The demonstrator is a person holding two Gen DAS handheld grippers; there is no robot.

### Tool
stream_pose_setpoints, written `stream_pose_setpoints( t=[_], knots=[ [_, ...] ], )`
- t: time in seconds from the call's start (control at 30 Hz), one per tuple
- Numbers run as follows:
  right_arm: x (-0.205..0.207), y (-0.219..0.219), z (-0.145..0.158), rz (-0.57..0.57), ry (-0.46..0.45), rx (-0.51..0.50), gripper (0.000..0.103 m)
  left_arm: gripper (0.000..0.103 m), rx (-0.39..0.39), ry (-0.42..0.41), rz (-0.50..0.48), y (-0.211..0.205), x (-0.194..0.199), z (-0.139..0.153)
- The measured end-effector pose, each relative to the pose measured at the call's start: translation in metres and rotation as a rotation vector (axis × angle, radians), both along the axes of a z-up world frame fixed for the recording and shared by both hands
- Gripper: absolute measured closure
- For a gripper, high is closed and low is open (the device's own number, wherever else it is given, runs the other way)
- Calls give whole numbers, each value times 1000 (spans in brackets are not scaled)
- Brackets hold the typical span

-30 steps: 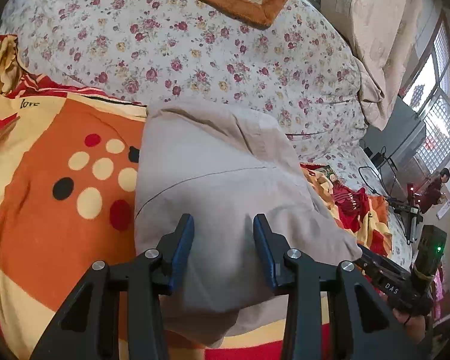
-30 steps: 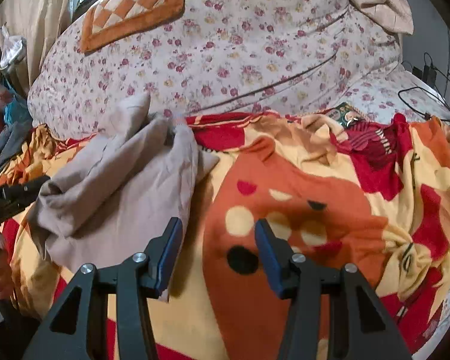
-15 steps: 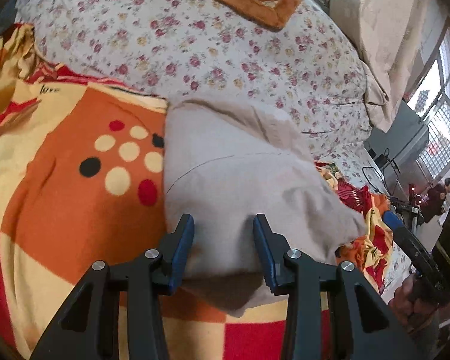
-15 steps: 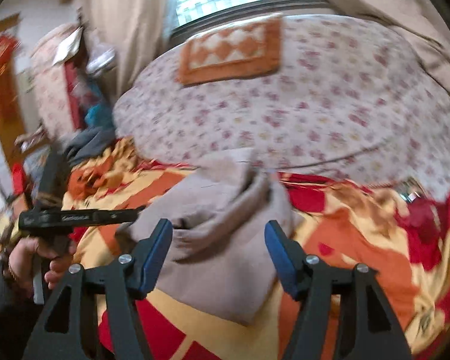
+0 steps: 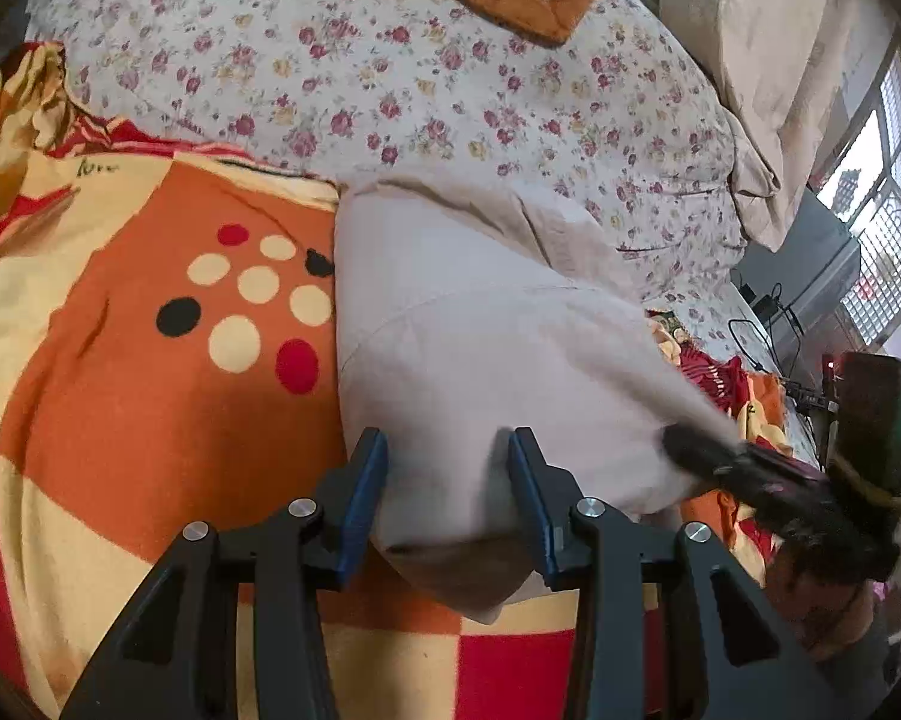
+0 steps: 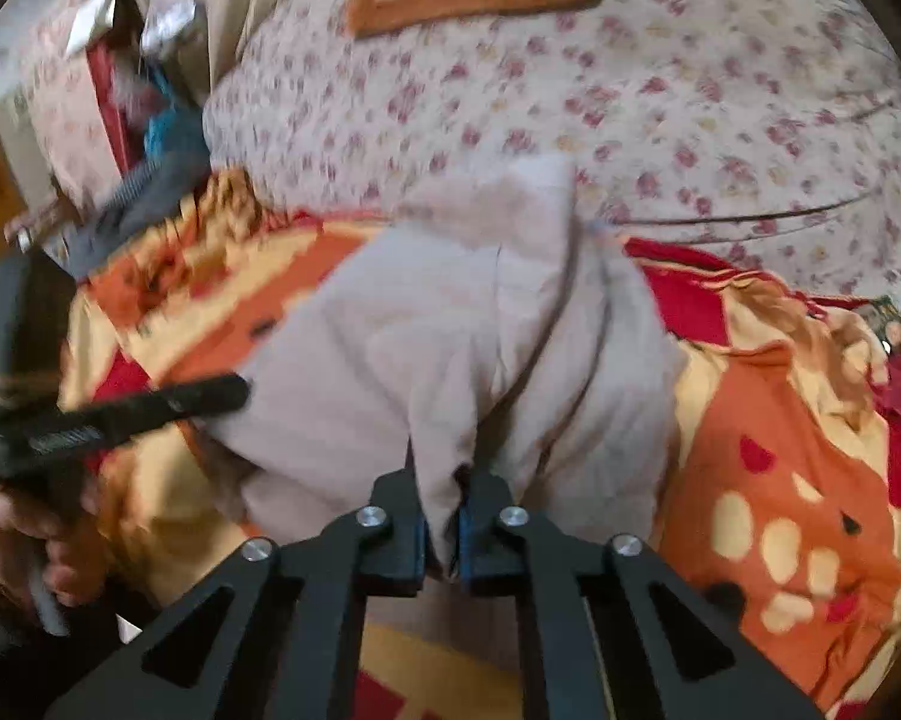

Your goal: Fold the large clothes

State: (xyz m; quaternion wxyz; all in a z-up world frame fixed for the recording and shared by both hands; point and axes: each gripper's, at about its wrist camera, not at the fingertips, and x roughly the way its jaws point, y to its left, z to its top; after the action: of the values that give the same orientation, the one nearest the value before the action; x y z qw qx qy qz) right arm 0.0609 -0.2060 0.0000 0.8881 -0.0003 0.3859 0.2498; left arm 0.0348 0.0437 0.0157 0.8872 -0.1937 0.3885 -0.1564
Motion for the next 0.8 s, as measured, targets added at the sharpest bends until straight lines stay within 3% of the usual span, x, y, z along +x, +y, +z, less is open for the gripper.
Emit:
stream_pose_setpoints(
  t=[0.1, 0.23, 0.33, 0.37, 0.43, 0.53, 0.63, 0.73, 0.8],
  knots=[
    [-18, -27, 14, -38, -18, 69, 98, 67, 3, -58, -2, -5, -5, 17],
    [-27, -66, -4, -95, 68, 140, 98, 67, 17, -116, -65, -31, -3, 30],
    [-17, -79, -27, -109, 162, 145, 97, 72, 102, -92, -132, -59, 5, 11],
    [-13, -80, -34, -109, 190, 143, 95, 79, 164, -67, -139, -67, 8, -1],
    [-4, -83, -52, -145, 249, 160, 92, 81, 274, -14, -140, -74, 9, -30],
    [-6, -77, -58, -147, 271, 126, 83, 81, 303, -64, -151, -73, -3, -41],
    [-19, -79, -31, -160, 190, 105, 83, 81, 311, -72, -161, -73, -6, -38],
    [-37, -76, 18, -198, -13, 105, 80, 82, 291, -93, -162, -71, -9, -41],
    [-38, -57, 31, -179, -79, 62, 79, 82, 284, -99, -165, -71, -9, -41]
  ],
)
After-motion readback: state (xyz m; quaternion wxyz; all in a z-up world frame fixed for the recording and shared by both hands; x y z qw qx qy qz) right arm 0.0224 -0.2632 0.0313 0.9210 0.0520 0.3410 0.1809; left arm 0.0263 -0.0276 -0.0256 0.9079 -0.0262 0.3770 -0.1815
